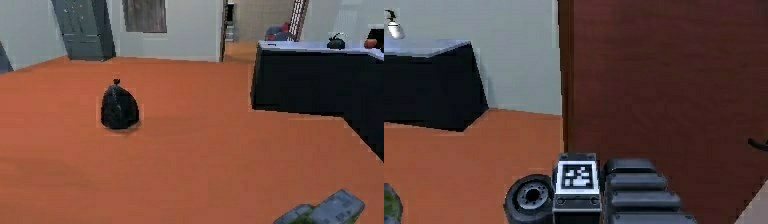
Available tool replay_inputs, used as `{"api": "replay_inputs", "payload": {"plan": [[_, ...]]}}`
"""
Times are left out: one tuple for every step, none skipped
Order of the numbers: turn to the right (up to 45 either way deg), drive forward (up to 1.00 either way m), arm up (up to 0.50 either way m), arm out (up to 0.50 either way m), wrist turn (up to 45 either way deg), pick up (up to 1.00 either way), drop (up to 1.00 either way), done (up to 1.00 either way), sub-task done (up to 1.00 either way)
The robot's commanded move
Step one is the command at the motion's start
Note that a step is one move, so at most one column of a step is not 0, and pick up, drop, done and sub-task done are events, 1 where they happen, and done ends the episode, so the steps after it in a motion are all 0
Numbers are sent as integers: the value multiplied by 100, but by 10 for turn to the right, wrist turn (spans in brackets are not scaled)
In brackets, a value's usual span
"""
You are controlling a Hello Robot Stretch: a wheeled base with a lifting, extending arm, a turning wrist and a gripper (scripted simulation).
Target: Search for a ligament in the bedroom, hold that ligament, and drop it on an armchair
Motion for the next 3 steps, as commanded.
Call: {"api": "replay_inputs", "payload": {"plan": [[0, 100, 0, 0, 0, 0, 0, 0, 0], [0, 100, 0, 0, 0, 0, 0, 0, 0], [60, 0, 0, 0, 0, 0, 0, 0, 0]]}}
